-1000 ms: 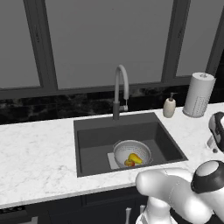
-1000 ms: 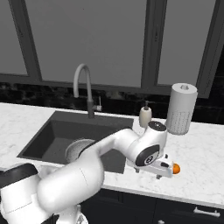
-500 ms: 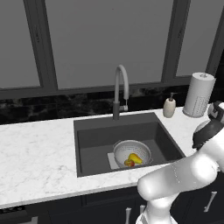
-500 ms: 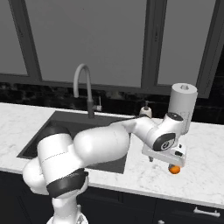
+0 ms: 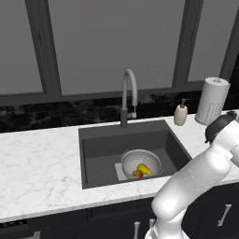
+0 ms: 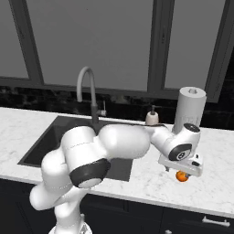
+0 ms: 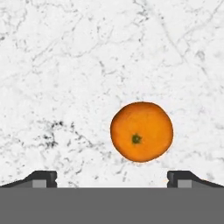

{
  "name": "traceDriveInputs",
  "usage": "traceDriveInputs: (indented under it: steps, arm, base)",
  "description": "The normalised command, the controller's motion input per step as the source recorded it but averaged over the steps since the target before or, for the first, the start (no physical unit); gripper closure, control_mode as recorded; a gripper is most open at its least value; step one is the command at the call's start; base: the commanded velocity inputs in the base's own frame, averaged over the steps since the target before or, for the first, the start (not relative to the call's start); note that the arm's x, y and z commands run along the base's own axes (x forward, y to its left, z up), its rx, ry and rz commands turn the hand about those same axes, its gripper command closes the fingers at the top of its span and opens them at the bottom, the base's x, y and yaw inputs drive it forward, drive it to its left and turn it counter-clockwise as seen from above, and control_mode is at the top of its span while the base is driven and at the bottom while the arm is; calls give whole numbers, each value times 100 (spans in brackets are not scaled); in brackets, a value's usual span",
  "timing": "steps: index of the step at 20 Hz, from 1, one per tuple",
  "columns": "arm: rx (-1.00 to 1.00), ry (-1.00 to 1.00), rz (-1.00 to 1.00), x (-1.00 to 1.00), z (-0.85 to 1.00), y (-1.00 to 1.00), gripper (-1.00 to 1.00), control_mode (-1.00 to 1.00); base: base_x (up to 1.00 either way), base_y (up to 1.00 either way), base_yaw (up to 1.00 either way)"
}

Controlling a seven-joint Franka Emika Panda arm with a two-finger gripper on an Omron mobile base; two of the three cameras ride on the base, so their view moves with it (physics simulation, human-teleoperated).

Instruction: Put the colander in the sink, put the pear, tangerine, apple in the colander, and turn on the sink faucet and pour water over the colander.

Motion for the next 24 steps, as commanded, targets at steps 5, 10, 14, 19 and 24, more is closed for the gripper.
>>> traceDriveInputs:
  steps: [5,10,14,19,24]
  arm:
    - [0,0,0,17,-33,-32,-100,-100]
    - [0,0,0,13,-24,-25,-100,-100]
    - [0,-2,0,-2,-23,-5,-100,-100]
    - [0,-8,0,-32,-12,12,-100,-100]
    - [0,-16,-2,-45,-11,21,-100,-100]
  base:
    - [0,0,0]
    - [0,0,0]
    - [0,0,0]
    - [0,0,0]
    - [0,0,0]
